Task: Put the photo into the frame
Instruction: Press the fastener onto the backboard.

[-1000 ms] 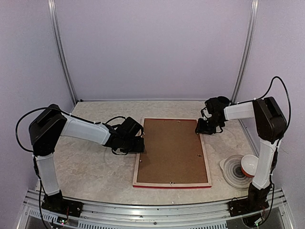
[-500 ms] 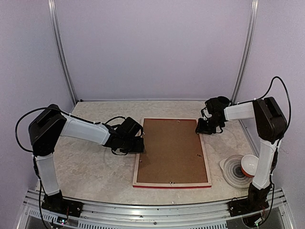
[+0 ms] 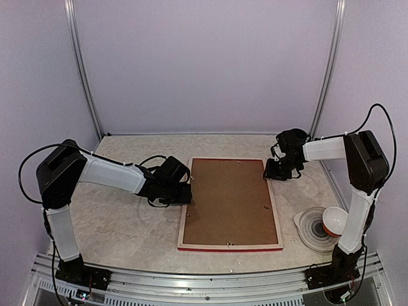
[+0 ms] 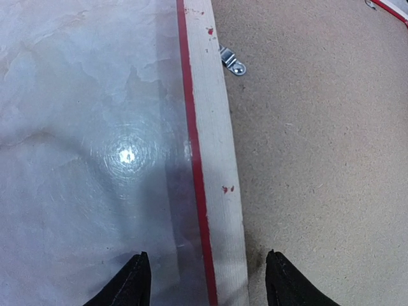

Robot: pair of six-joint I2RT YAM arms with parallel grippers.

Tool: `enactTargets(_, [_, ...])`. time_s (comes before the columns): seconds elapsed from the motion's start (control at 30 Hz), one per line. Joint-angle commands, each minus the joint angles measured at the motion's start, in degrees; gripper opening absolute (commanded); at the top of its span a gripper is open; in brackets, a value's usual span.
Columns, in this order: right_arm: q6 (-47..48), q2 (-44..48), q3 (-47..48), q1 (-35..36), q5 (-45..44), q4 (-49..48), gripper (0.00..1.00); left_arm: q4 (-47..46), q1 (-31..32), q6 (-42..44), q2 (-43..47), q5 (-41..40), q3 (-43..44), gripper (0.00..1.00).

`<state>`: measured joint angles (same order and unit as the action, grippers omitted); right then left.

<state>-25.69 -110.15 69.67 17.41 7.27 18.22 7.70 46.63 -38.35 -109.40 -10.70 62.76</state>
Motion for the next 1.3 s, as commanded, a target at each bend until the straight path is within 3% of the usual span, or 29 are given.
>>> enactTargets(0.0, [-0.1,2.1,-1.5,-0.5,-0.2,0.4,0.38,-0.6,-0.3,0.0,1.7,0.3,-1.0,0.61])
enactTargets(0.57, [-0.3,-3.0,1.6,-0.5,-3.0,0.9,0.30,-0.2,-0.1,0.4,1.6,0.2,-0.5,0.61])
enactTargets(0.83, [0.5,-6.1,3.8,0.4,-6.3,3.2,0.17,-0.2,-0.1,0.4,1.1,0.2,-0.6,0.61])
enactTargets(1.27, [5.1,-5.3,0.5,1.7,-3.9,0.2,0.26,-0.3,-0.2,0.7,0.8,0.2,-0.5,0.61])
